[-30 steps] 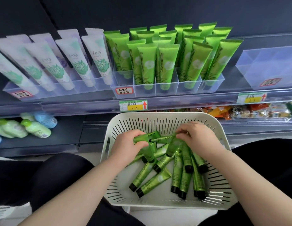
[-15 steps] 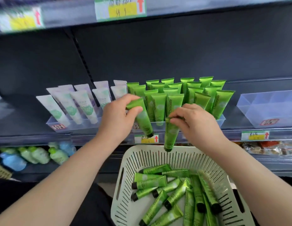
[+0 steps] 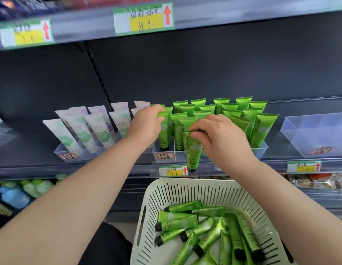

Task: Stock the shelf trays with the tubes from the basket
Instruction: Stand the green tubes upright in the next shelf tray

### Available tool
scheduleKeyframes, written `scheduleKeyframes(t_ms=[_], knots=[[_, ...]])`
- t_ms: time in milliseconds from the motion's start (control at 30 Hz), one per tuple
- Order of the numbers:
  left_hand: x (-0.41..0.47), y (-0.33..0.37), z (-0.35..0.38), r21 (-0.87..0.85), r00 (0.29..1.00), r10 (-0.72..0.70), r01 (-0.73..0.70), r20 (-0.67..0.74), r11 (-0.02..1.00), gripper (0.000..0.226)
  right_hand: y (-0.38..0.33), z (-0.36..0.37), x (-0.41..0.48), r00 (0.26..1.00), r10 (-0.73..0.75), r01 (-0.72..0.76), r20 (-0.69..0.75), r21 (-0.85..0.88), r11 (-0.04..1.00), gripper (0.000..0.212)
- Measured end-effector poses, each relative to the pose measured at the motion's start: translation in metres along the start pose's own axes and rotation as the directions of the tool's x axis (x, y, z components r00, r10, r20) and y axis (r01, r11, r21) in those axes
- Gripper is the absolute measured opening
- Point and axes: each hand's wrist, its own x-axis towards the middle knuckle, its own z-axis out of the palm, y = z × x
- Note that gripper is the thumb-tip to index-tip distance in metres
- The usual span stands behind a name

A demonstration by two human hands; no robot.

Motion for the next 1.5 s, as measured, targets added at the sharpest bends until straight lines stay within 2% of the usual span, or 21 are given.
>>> scheduleKeyframes(t_ms=[167, 367, 667, 867, 1000, 1167, 1233, 1367, 1500], knots=[[0.004, -0.007, 0.002, 0.010, 1.000, 0.011, -0.010, -0.012, 1.000, 0.025, -0.004, 0.004, 0.007, 1.000, -0.017, 0.016, -0.006, -0.009, 1.000, 0.017], [-0.006, -0.014, -0.019, -0.080, 0.986, 0.032, -0.046, -0.164, 0.996, 0.021, -0.017, 0.011, 0.025, 0.998, -0.043, 0.043, -0.041, 0.003, 0.999, 0.018], [-0.031, -0.030, -0.028, -0.025, 0.982, 0.093, -0.099, -0.164, 0.995, 0.024, -0.043, 0.031, 0.065, 0.987, -0.078, 0.071, -0.137, -0.059, 0.996, 0.017], [-0.037, -0.038, -0.031, 0.053, 0.977, 0.180, -0.175, -0.115, 0.983, 0.018, -0.039, 0.054, 0.074, 0.991, -0.111, 0.095, -0.075, -0.196, 0.976, 0.021], [-0.041, -0.040, -0.034, 0.133, 0.963, 0.263, -0.253, -0.065, 0.958, 0.019, -0.034, 0.066, 0.072, 0.991, -0.136, 0.127, -0.009, -0.307, 0.943, 0.015], [-0.048, -0.038, -0.033, 0.165, 0.958, 0.285, -0.282, 0.002, 0.945, 0.019, -0.027, 0.069, 0.071, 0.988, -0.124, 0.146, 0.086, -0.329, 0.933, 0.020], [-0.049, -0.036, -0.032, 0.169, 0.959, 0.284, -0.282, 0.015, 0.945, 0.020, -0.027, 0.063, 0.067, 0.987, -0.147, 0.159, 0.062, -0.309, 0.938, 0.022], [-0.055, -0.029, -0.026, 0.137, 0.949, 0.313, -0.314, 0.022, 0.940, 0.021, -0.018, 0.049, 0.035, 0.971, -0.200, 0.169, -0.134, -0.215, 0.962, 0.020], [-0.070, -0.016, -0.005, 0.121, 0.944, 0.317, -0.327, 0.091, 0.937, 0.028, 0.014, 0.047, -0.017, 0.978, -0.162, 0.123, -0.135, -0.261, 0.958, 0.023]])
